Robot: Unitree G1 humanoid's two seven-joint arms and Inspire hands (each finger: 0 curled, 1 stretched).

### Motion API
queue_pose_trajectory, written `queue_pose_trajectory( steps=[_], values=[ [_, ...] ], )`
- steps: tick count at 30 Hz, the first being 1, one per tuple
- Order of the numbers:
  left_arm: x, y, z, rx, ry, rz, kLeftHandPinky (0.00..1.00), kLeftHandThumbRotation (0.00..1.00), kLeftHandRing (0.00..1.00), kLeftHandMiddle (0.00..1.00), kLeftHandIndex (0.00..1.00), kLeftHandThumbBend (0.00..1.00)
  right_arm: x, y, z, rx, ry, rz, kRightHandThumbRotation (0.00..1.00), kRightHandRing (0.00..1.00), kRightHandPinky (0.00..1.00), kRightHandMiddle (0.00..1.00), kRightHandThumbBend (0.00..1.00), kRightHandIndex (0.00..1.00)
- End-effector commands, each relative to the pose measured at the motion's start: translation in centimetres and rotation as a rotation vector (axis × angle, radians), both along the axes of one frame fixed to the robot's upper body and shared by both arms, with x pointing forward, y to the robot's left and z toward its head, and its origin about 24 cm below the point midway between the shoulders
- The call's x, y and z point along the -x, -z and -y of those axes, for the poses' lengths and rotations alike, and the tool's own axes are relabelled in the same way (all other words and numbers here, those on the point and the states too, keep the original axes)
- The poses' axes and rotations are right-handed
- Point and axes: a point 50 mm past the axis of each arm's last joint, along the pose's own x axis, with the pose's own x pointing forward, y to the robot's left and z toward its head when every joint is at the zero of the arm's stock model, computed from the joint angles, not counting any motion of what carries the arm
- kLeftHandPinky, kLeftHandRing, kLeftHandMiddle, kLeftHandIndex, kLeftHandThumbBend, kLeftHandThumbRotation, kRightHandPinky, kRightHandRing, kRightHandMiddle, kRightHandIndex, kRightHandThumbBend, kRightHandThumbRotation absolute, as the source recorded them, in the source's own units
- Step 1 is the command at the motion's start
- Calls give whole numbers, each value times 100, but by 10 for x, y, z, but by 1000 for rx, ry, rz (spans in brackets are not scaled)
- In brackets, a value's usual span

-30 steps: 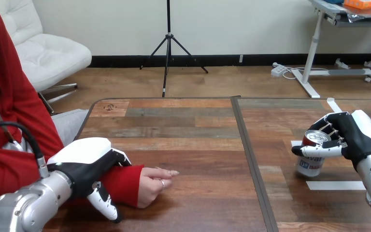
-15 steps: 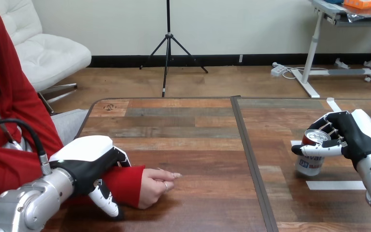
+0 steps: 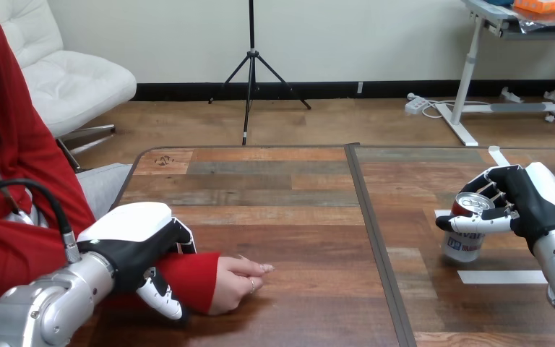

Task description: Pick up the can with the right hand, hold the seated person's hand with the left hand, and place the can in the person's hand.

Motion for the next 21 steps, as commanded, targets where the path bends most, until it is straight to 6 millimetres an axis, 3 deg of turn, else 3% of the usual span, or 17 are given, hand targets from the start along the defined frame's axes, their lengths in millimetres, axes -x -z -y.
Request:
queue_pose_trajectory(
  steps=[1, 21],
  values=[
    [-10, -10, 1, -5, 0, 50, 35, 0, 40, 48, 50, 74, -22, -37, -6, -1, -23, 141, 0, 39, 34, 43, 79, 46],
    [-9, -14, 0, 68, -22, 75, 26, 0, 33, 43, 43, 70, -22, -37, -6, 3, -26, 150, 0, 40, 35, 44, 79, 46]
  ],
)
